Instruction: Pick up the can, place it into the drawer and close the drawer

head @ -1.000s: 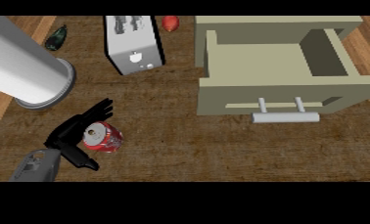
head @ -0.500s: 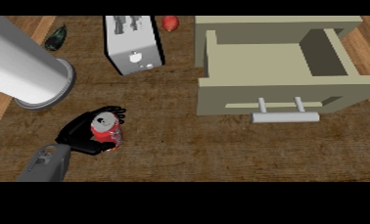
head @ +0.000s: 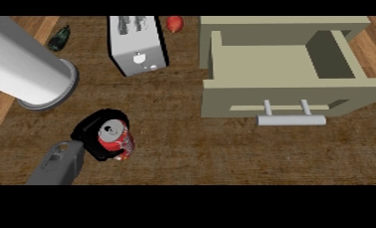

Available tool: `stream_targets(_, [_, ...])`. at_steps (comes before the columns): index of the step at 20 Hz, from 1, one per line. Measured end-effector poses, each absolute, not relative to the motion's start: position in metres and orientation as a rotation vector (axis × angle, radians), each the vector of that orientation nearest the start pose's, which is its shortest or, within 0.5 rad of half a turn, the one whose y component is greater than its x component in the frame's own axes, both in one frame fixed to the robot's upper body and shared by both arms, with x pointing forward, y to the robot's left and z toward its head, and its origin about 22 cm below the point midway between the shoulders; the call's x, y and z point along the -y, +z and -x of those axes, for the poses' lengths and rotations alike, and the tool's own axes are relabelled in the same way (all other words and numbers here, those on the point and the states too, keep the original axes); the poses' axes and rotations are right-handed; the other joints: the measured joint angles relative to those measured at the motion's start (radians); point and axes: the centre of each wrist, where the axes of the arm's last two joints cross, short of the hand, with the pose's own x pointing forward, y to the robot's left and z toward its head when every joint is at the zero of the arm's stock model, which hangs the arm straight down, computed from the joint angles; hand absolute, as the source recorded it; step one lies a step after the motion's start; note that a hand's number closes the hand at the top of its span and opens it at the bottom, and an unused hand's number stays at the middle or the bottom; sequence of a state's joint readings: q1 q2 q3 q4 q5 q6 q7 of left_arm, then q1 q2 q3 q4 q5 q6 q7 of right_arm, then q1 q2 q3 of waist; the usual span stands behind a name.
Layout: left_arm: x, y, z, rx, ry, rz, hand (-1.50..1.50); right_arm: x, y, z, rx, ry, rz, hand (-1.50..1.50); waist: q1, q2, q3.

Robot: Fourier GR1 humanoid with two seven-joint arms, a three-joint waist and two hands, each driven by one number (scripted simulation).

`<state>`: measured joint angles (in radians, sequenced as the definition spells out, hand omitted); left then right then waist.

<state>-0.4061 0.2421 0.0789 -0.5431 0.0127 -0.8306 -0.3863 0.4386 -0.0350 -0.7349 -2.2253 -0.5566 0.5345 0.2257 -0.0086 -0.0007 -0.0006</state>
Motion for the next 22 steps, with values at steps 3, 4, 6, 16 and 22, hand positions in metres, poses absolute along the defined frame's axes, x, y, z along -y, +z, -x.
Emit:
stream_targets(3, [-0.304,-0.106,-0.295,1.289,-0.195,0.599,1.50,0.376,0.112,-0.060,1.772,-0.120,0.171,-1.50,0.006,-0.001,0.000])
stream_targets(4, [-0.299,-0.108,-0.295,1.327,-0.114,0.557,1.50,0.376,0.113,-0.059,1.771,-0.122,0.173,-1.50,0.009,-0.003,0.001])
stream_targets(6, [-0.294,-0.113,-0.291,1.398,0.047,0.464,1.50,0.376,0.113,-0.057,1.765,-0.125,0.182,-1.50,0.016,-0.005,0.001])
stream_targets(16, [-0.236,-0.056,-0.328,1.593,0.261,0.292,1.50,0.369,0.119,-0.057,1.776,-0.135,0.183,-1.50,0.015,-0.007,0.002])
stream_targets(22, [-0.211,0.000,-0.333,1.656,0.224,0.258,1.50,0.363,0.118,-0.055,1.773,-0.140,0.186,-1.50,0.011,-0.006,0.002])
